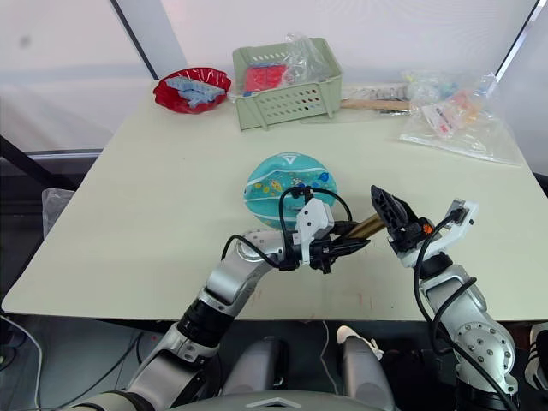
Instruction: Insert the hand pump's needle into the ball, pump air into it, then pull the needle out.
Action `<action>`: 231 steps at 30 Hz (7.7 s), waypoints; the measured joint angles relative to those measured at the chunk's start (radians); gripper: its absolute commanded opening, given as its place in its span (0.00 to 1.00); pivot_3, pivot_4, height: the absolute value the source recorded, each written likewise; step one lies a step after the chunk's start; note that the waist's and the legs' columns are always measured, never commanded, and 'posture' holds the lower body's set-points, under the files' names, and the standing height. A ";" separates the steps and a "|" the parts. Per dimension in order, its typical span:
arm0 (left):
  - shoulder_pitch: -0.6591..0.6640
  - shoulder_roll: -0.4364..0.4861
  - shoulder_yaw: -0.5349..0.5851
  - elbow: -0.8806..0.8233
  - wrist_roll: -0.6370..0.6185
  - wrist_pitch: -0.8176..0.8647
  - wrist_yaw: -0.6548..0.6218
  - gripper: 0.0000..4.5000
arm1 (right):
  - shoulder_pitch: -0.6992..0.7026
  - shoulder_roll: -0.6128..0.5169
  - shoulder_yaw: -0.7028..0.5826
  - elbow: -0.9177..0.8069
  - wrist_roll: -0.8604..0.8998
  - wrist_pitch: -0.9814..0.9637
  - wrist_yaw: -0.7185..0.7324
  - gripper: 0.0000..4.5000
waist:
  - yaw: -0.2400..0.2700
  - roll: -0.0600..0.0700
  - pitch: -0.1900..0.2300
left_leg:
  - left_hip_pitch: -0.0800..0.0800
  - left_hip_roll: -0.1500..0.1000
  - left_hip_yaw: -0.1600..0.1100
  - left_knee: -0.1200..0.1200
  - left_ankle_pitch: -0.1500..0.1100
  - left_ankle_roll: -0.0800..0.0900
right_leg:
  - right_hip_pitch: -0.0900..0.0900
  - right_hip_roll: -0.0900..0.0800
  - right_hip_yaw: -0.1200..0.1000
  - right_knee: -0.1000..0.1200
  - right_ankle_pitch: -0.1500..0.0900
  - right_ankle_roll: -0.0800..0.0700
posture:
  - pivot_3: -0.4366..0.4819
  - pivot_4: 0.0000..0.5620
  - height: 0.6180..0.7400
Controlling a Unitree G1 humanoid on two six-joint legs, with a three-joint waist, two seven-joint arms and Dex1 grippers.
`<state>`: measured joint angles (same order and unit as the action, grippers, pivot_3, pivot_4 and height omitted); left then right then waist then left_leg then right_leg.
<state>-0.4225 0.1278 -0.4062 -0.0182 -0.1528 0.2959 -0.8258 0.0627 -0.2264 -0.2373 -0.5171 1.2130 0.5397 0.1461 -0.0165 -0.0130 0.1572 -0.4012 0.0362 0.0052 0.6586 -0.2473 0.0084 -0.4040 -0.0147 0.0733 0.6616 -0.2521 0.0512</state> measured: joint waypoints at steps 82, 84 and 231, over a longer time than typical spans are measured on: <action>-0.034 0.079 -0.072 0.217 0.036 0.015 -0.183 0.27 | -0.072 -0.297 0.120 -0.093 -0.497 -0.114 0.452 0.40 | 0.002 -0.001 0.001 | -0.001 0.000 -0.001 0.000 0.000 0.000 | 0.000 0.000 -0.002 0.000 -0.002 0.003 | 0.48 0.27 0.97; -0.033 0.074 -0.076 0.219 0.041 0.008 -0.183 0.24 | -0.072 -0.297 0.120 -0.093 -0.497 -0.113 0.451 0.40 | 0.002 -0.001 0.001 | -0.001 0.000 -0.001 0.000 0.000 0.000 | 0.000 0.000 -0.001 -0.001 -0.002 0.003 | 0.48 0.27 0.97; -0.177 -0.095 0.013 0.940 0.228 -0.608 -0.242 0.24 | -0.153 -0.533 0.033 -0.027 -0.445 -0.117 0.632 0.40 | 0.002 -0.020 -0.016 | 0.004 0.001 -0.009 0.000 0.000 0.000 | 0.008 0.001 -0.009 -0.004 -0.002 0.002 | 0.48 0.27 0.97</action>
<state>-0.5994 0.0329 -0.3936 0.9219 0.0749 -0.3118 -1.0676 -0.0902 -0.7598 -0.2040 -0.5445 0.7684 0.4229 0.7780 -0.0144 -0.0331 0.1413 -0.3972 0.0373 -0.0037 0.6590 -0.2476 0.0088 -0.3957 -0.0137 0.0641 0.6576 -0.2542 0.0530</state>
